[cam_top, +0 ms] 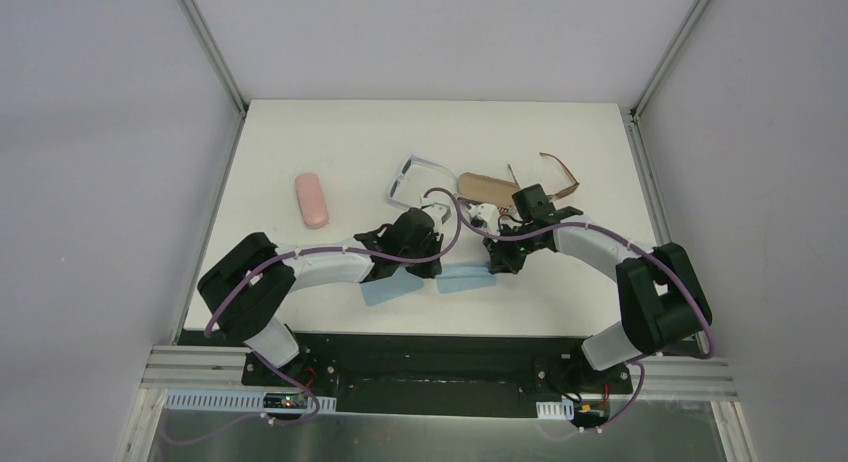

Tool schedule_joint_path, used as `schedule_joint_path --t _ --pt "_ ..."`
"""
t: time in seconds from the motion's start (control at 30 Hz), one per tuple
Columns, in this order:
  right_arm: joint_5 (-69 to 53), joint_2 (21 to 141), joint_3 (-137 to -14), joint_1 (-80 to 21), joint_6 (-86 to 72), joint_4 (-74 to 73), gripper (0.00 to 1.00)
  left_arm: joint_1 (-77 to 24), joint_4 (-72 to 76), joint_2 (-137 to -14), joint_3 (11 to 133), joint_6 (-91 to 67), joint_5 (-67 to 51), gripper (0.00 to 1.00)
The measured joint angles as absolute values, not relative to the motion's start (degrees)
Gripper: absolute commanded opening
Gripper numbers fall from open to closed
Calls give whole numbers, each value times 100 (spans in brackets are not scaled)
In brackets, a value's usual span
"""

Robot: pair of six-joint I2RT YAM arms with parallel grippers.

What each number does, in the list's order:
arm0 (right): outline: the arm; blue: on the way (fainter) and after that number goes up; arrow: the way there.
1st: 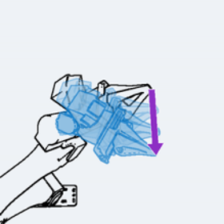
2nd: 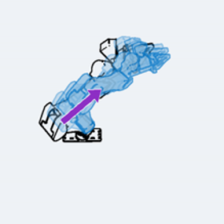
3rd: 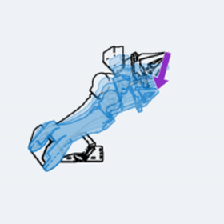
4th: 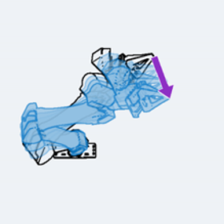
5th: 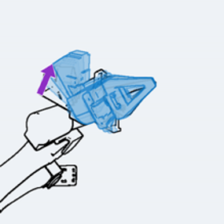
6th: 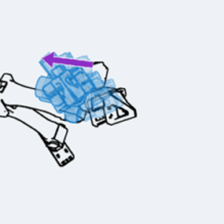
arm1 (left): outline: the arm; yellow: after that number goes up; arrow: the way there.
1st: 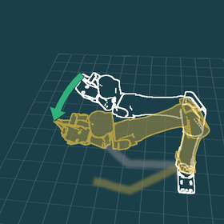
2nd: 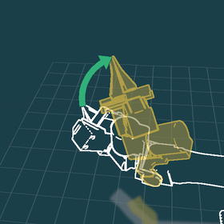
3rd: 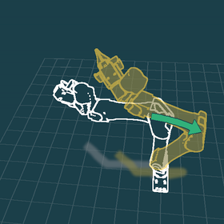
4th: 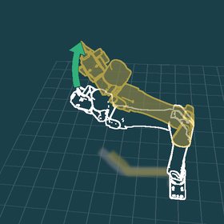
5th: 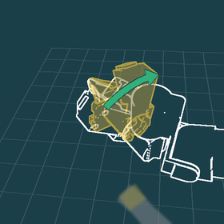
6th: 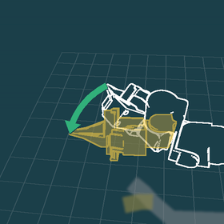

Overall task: Organize the sunglasses
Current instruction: Fold the glasses cleaning cloth at the center of the board.

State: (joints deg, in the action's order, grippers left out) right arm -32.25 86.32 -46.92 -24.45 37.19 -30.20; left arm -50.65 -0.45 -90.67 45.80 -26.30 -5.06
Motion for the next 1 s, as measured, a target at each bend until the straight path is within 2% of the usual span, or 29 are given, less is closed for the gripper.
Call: schedule_joint_path --t 0.83,0.93,1.0 --pt "-3221 8792 -4692 -2445 3802 -3052 0 -5142 8 -9198 4506 -2738 -788 0" --pt "-3225 8792 -4692 -2440 3815 -3087 7 -5142 10 -9198 4506 -2753 -786 1" --pt "-3236 8792 -4692 -2429 3857 -3127 10 -5142 10 -9198 4506 -2762 -786 8"
